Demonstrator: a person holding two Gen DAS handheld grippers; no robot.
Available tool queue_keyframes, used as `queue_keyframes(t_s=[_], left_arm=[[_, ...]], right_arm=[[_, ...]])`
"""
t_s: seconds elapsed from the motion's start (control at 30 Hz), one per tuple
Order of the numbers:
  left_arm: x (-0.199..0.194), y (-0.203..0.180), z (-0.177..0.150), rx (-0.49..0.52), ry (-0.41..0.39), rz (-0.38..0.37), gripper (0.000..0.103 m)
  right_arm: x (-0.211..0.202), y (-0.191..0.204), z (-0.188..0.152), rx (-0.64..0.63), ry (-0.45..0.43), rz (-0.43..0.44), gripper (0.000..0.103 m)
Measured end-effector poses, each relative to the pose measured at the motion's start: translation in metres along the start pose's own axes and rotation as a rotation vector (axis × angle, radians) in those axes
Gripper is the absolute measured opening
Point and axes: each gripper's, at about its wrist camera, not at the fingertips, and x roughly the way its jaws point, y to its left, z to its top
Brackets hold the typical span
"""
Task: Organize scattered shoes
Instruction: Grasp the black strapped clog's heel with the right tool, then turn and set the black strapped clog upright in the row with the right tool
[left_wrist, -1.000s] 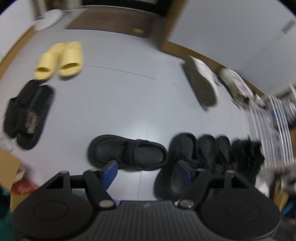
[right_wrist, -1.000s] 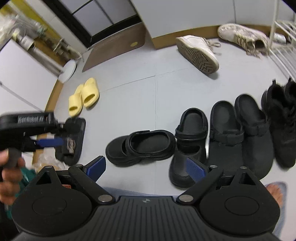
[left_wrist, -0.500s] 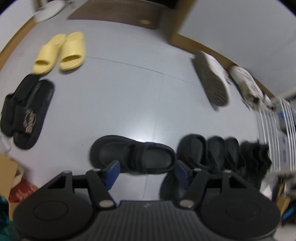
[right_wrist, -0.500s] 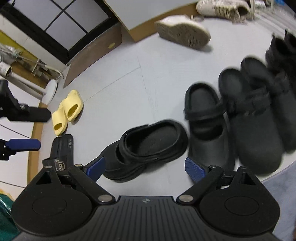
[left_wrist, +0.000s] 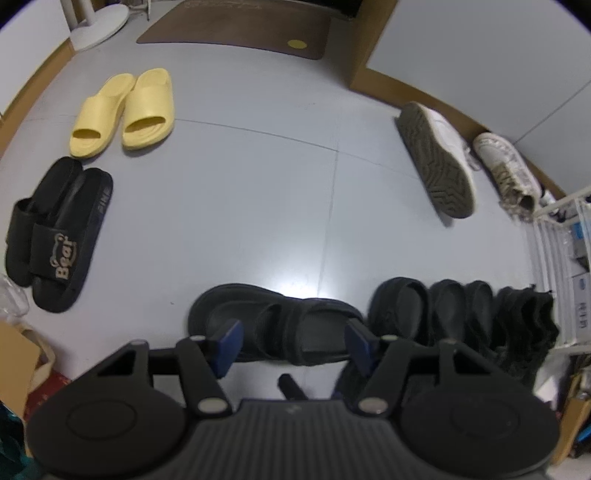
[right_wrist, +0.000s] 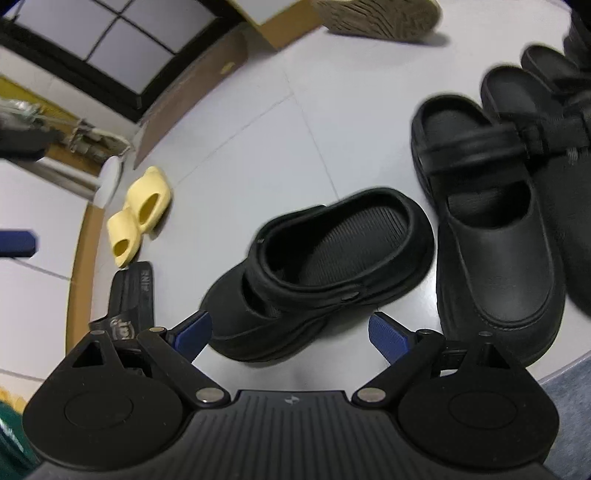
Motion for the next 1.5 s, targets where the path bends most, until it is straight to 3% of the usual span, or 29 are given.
queue_keyframes(t_s=[0.33, 0.43, 0.67, 0.77, 0.9, 1.03, 1.33, 1.5], left_arm=[[0.012, -0.009, 0.006, 0.016, 0.034, -0.013, 0.059], [0.012, -0.009, 0.007, 0.03, 0.025, -0.002, 0.059], [0.014, -0.004, 0.005, -0.018, 0.052, -0.05, 0.059], [0.014, -0.008, 0.004, -0.01, 0.051, -0.049, 0.059], [0.013, -0.012, 0.005, -0.008, 0.043, -0.049, 0.059], [0.013, -0.018, 0.006, 0.002, 0.036, -0.041, 0.059], [0.017, -0.03, 0.009, 0.009, 0.04, -0.044, 0.06], [0.017, -0.037, 0.008, 0.012, 0.033, -0.048, 0.06]], right_arm=[[0.034, -0.004, 0.005, -0.043, 0.013, 0.004, 0.094], [0.042, -0.006, 0.009, -0.044, 0.013, 0.005, 0.086], [0.053, -0.008, 0.016, -0.084, 0.015, 0.018, 0.081], [0.059, -0.005, 0.021, -0.142, 0.036, 0.014, 0.061], [0.06, -0.011, 0.029, -0.157, 0.052, 0.02, 0.046], [0.05, -0.017, 0.034, -0.182, 0.033, -0.026, 0.033], [0.028, -0.031, 0.044, -0.237, -0.011, -0.13, 0.033], [0.014, -0.045, 0.043, -0.226, -0.043, -0.131, 0.035]])
